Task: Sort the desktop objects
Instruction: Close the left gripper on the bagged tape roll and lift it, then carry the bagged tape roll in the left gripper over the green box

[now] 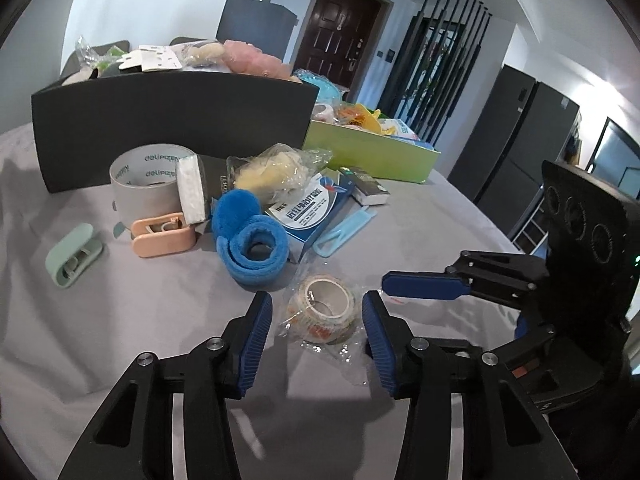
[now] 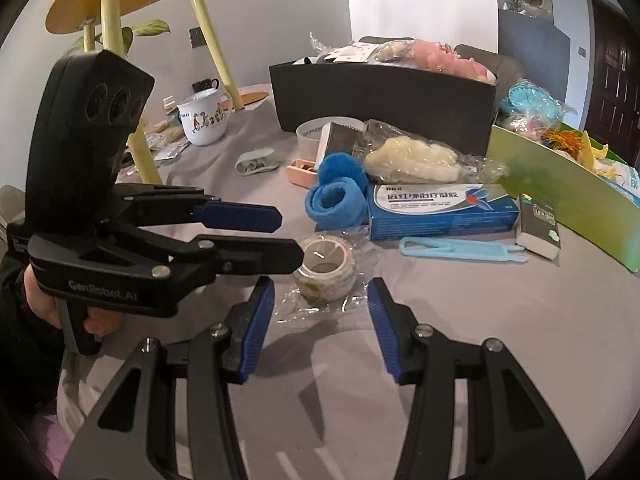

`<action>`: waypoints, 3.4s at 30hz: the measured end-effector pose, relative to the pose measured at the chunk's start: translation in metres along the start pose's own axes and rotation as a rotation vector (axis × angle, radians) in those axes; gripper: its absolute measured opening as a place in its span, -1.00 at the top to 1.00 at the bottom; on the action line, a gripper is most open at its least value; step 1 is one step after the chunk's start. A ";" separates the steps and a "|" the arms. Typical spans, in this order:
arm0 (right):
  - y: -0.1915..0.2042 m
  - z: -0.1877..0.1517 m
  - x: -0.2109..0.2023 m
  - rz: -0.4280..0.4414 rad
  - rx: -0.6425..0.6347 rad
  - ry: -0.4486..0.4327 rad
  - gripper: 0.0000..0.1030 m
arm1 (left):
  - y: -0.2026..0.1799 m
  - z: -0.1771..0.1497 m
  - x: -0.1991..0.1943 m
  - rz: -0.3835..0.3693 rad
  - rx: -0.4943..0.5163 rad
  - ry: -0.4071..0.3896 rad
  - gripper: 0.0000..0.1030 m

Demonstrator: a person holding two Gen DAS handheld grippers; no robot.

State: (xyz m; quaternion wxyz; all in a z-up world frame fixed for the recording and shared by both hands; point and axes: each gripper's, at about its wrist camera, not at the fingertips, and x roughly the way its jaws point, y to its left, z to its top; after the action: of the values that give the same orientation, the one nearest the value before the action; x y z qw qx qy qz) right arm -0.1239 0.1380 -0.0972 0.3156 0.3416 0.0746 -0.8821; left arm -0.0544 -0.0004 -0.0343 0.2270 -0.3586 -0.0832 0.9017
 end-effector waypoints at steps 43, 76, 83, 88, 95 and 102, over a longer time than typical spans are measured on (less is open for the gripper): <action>0.015 0.009 0.012 -0.048 -0.103 0.041 0.19 | -0.011 0.003 -0.005 -0.046 -0.030 0.036 0.23; -0.010 0.037 -0.114 -0.165 -0.082 -0.209 0.20 | -0.113 0.083 -0.049 -0.128 0.167 -0.066 0.23; -0.023 0.057 -0.138 -0.195 -0.090 -0.261 0.20 | -0.130 0.117 -0.053 -0.146 0.201 -0.103 0.23; -0.033 0.072 -0.152 -0.221 -0.099 -0.289 0.20 | -0.141 0.140 -0.053 -0.157 0.234 -0.125 0.23; -0.044 0.094 -0.173 -0.271 -0.122 -0.321 0.19 | -0.148 0.172 -0.054 -0.205 0.261 -0.162 0.23; -0.056 0.115 -0.181 -0.292 -0.131 -0.351 0.19 | -0.153 0.198 -0.051 -0.212 0.301 -0.187 0.23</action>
State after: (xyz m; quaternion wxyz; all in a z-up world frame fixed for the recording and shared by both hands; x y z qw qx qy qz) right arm -0.1190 0.2340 0.1031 0.2144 0.1476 0.1245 -0.9575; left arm -0.1041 0.1138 0.1888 0.3629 -0.2245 -0.0057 0.9044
